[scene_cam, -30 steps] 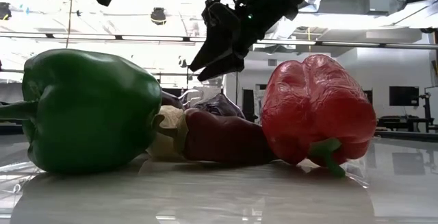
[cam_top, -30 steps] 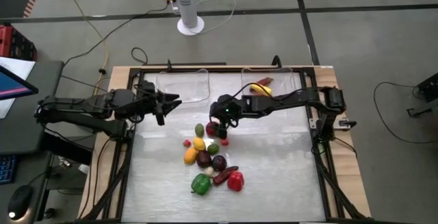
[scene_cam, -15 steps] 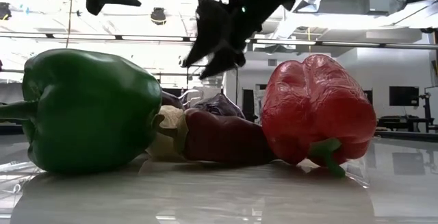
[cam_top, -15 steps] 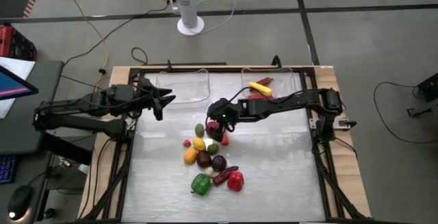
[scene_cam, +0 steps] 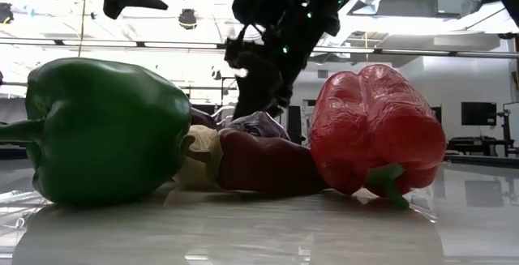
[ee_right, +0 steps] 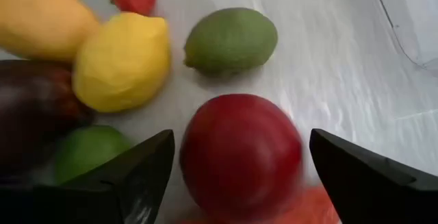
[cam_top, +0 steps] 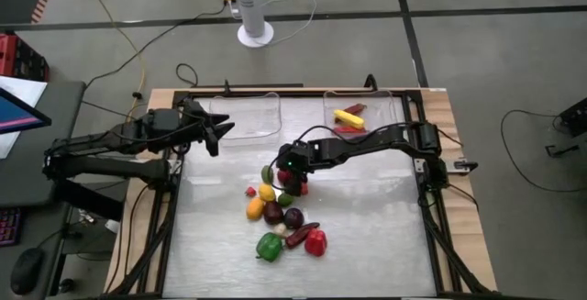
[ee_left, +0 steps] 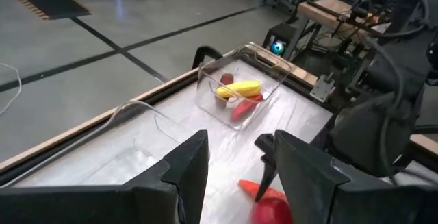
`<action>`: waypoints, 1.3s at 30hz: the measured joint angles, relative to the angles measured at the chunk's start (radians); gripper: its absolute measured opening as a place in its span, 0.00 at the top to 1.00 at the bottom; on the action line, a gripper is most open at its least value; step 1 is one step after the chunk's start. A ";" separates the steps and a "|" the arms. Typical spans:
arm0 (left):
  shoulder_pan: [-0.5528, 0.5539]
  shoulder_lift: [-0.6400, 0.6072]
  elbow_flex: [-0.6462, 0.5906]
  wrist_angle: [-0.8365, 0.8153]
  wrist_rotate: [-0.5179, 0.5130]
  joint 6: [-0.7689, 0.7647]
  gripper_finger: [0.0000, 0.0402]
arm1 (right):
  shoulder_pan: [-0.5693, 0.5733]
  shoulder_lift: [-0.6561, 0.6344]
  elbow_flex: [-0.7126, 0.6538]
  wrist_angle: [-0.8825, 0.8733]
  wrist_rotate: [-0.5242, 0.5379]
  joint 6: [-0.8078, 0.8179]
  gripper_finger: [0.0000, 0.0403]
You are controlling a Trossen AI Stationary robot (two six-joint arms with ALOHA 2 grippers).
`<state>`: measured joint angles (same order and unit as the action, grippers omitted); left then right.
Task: Sort produce into baskets
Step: Put the red tomato into the left transparent bin
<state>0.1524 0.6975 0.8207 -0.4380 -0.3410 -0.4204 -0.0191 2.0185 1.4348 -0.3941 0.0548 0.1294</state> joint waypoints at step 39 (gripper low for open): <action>0.000 0.002 0.000 0.011 0.002 -0.051 0.62 | -0.277 -0.014 0.509 -0.225 -0.419 0.654 0.30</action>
<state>0.1524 0.6991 0.8207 -0.4274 -0.3395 -0.4713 -0.2958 2.0048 1.9438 -0.6191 -0.3639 0.7836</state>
